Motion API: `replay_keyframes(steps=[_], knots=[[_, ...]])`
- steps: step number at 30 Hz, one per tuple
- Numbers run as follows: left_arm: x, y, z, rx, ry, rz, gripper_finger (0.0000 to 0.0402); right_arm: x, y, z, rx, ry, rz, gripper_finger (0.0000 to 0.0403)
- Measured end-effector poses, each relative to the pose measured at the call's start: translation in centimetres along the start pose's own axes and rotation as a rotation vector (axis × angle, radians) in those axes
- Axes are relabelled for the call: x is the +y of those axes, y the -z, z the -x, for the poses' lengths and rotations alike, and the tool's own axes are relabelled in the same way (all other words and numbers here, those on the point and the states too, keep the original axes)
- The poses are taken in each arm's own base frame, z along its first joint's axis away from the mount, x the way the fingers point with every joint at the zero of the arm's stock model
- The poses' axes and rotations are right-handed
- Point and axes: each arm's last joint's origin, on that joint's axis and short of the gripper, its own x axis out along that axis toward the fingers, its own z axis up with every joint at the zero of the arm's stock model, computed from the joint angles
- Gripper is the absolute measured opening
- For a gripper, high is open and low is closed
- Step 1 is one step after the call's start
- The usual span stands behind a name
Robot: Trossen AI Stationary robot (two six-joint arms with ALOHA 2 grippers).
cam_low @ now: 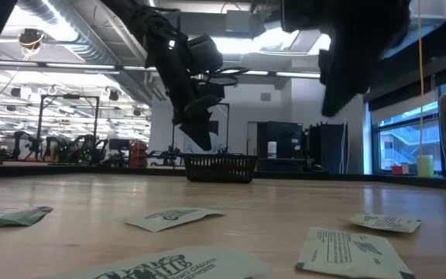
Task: Pick and place Stevia / Truvia into bins
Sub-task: Put the white stevia packet into the black bin
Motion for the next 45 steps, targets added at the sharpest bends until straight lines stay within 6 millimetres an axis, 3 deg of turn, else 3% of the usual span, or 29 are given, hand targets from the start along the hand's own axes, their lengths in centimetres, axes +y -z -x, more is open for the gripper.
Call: replay_keyframes(steps=[5,16,26,35,41,45], knots=[[0.1,0.0,0.8,0.009,-0.001,0.004,0.0064,0.4,0.7,-1.5,0.036,0.021,0.034,0.0092],[-0.9,-1.0,5.3,-0.107,0.158,-0.017,0.0064,1.5,3.3,-4.6,0.137,0.068,0.189,0.0092],[-2.5,-1.1,5.8,-0.124,0.183,-0.056,0.006,1.4,4.1,-8.0,0.189,0.09,0.227,0.0088],[-2.8,-1.0,5.8,-0.122,0.166,-0.065,0.0055,1.1,4.4,-8.2,0.229,0.096,0.25,0.0011],[-2.8,-1.0,5.8,-0.12,0.166,-0.054,0.0056,1.2,4.3,-8.0,0.229,0.094,0.22,0.0005],[-2.8,-0.8,5.8,-0.099,0.166,-0.047,0.0054,0.9,4.0,-6.7,0.242,0.071,0.211,0.0003]])
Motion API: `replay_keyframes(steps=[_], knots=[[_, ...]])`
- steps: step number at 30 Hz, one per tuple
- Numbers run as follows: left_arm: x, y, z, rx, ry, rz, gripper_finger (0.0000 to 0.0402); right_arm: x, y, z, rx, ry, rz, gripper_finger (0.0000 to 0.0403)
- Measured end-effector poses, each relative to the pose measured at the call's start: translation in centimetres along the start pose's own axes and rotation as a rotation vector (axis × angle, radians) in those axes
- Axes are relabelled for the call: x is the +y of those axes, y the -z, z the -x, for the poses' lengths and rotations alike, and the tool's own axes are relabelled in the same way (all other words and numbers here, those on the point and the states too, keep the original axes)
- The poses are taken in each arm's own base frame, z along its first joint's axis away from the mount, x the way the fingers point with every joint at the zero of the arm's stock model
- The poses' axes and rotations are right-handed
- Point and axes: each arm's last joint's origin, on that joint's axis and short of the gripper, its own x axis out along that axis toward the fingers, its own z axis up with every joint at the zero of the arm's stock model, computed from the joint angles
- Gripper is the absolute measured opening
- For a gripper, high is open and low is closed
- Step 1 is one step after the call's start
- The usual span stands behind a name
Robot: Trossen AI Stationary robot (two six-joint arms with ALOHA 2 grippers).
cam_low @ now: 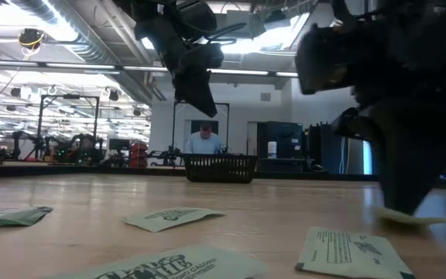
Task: Pick and place Stevia / Truvia into bins
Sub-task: Put the white stevia packet into the black bin
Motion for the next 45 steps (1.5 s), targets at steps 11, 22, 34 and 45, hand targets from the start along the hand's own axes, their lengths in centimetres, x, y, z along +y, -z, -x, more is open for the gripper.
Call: replay_keyframes(steps=[11,22,34,45], knots=[[-0.6,0.2,1.7,0.008,0.1,-0.013,0.0038,-5.0,-1.4,8.4,-0.134,0.035,-0.143,0.0],[-3.0,1.9,9.6,0.011,0.162,-0.007,0.0026,-13.6,-3.8,13.8,-0.288,0.094,-0.225,0.0],[-7.6,5.3,12.5,0.215,0.24,-0.025,0.0044,-22.2,-8.6,17.2,-0.469,0.207,-0.242,0.0],[-11.9,8.8,11.6,0.385,0.267,0.039,0.0045,-27.8,-11.0,12.0,-0.348,0.27,-0.23,0.0]])
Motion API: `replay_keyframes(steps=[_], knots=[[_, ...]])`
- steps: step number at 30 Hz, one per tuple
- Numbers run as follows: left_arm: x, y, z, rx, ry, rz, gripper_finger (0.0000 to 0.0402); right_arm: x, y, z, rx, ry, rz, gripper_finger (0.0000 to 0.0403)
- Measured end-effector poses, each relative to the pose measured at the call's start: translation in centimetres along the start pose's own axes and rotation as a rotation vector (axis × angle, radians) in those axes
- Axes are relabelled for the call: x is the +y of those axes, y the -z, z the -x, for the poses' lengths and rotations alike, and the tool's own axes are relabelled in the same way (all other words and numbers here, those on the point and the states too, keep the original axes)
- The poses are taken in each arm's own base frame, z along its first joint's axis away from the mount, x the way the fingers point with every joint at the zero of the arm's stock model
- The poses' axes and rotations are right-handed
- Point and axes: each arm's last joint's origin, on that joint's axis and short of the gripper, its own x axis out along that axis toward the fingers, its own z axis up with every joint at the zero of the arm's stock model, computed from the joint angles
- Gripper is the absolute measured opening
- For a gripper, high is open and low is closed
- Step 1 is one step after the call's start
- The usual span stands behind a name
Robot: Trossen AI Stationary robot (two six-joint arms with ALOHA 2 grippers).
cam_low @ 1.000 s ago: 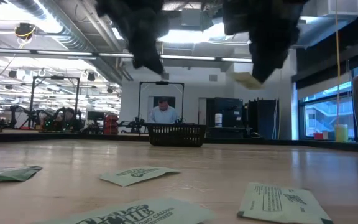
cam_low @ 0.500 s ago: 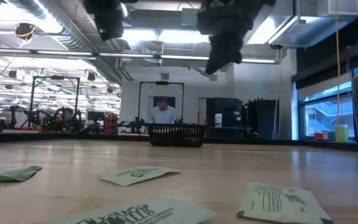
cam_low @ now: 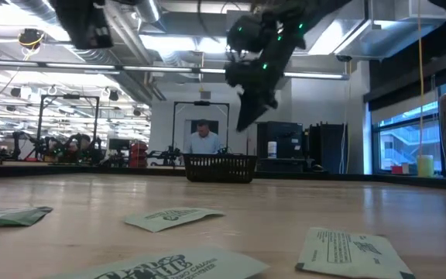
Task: Pick and place Stevia / Truvia into bins
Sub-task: Put the white stevia packet into the black bin
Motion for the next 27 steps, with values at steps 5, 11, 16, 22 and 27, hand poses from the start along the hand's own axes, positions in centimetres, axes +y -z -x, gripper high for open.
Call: replay_keyframes(steps=[5,11,16,22,27], knots=[[-1.7,1.7,-1.3,0.066,0.004,0.031,0.0036,-0.5,0.0,-3.0,0.002,0.007,-0.006,0.0],[-3.7,3.3,-2.0,0.017,-0.095,0.011,0.0029,-0.5,-0.1,-4.0,-0.013,0.008,0.027,0.0],[-5.6,4.4,-2.7,-0.046,-0.157,-0.073,0.0035,-0.5,-0.4,-4.0,-0.035,0.008,0.07,0.0],[-8.2,5.5,-5.4,-0.023,-0.159,-0.197,0.0057,-0.5,-0.6,-4.0,-0.057,0.008,0.069,0.0009],[-9.5,6.6,-8.8,0.078,-0.224,-0.286,0.0079,-0.4,-0.7,-3.9,-0.072,0.007,0.069,0.0027]])
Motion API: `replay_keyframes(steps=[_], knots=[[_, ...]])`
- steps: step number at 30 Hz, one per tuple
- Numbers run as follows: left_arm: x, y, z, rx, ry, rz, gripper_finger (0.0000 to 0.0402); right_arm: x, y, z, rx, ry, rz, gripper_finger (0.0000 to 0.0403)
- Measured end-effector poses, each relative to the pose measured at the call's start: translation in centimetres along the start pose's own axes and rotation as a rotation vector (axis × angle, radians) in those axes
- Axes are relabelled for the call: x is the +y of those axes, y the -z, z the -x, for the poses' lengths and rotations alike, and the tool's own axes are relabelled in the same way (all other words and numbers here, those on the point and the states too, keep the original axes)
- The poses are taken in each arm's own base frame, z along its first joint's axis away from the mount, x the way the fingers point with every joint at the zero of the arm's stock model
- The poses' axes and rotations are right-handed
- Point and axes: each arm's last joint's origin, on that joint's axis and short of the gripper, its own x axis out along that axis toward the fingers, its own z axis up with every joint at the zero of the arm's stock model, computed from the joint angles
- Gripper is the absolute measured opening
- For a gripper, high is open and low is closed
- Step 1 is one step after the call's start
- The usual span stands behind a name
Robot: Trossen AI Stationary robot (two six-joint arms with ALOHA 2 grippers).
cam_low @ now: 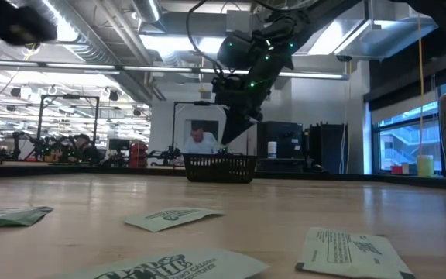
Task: Pick and place Stevia / Truvia into bins
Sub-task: Put the white stevia packet into the black bin
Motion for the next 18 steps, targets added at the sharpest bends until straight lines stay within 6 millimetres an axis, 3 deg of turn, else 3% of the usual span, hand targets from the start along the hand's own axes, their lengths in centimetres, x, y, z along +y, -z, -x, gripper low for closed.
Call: replay_keyframes(steps=[10,18], knots=[[-2.8,-0.1,-5.5,0.13,0.028,-0.038,0.0092,0.0,0.0,0.0,-0.001,0.0,-0.001,0.0043],[-3.2,0.0,-7.2,0.177,0.019,-0.045,0.009,0.0,0.0,0.0,0.004,0.0,-0.001,0.0044]])
